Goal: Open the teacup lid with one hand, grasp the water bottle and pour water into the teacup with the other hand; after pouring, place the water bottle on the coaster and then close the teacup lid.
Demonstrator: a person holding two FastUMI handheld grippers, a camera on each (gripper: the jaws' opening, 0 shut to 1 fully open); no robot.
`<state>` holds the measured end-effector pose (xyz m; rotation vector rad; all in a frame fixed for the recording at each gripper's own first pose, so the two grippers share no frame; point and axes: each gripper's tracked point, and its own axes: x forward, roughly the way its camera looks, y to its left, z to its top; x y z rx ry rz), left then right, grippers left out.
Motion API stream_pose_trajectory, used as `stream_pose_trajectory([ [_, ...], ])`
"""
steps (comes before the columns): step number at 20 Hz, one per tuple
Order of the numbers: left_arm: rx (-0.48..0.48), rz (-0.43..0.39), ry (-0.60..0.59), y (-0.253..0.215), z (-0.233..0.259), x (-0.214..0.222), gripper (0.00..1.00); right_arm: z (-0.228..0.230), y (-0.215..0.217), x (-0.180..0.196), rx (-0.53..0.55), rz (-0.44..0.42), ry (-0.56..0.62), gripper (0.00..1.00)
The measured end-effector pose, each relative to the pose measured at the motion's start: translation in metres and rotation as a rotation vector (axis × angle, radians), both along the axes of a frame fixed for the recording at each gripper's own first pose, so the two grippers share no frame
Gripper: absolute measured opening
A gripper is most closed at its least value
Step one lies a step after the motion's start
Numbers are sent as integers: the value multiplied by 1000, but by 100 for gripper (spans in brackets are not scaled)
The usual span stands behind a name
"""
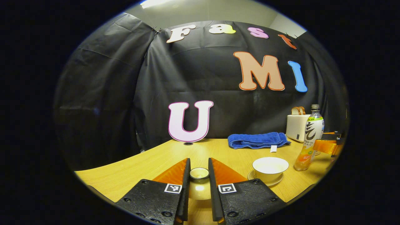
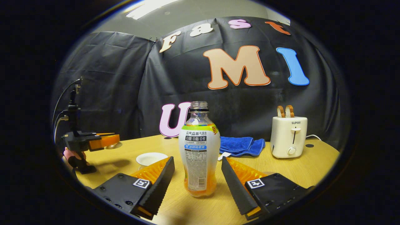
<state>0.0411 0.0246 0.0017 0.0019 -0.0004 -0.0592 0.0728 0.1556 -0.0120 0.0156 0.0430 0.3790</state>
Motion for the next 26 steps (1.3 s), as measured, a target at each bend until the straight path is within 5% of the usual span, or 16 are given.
stream_pose_trajectory([
  [12, -1, -4, 1, -1, 0, -1, 27, -32, 15, 33, -78, -29, 151, 97],
  [15, -2, -8, 2, -2, -1, -2, 27, -33, 8, 35, -82, -70, 171, 69],
  [21, -2, -11, 4, -3, 0, -1, 27, -31, 8, 34, -142, -91, 146, 60],
  [26, -1, -13, 5, -4, 1, 0, 27, -25, -5, 29, -338, -131, 83, 59],
])
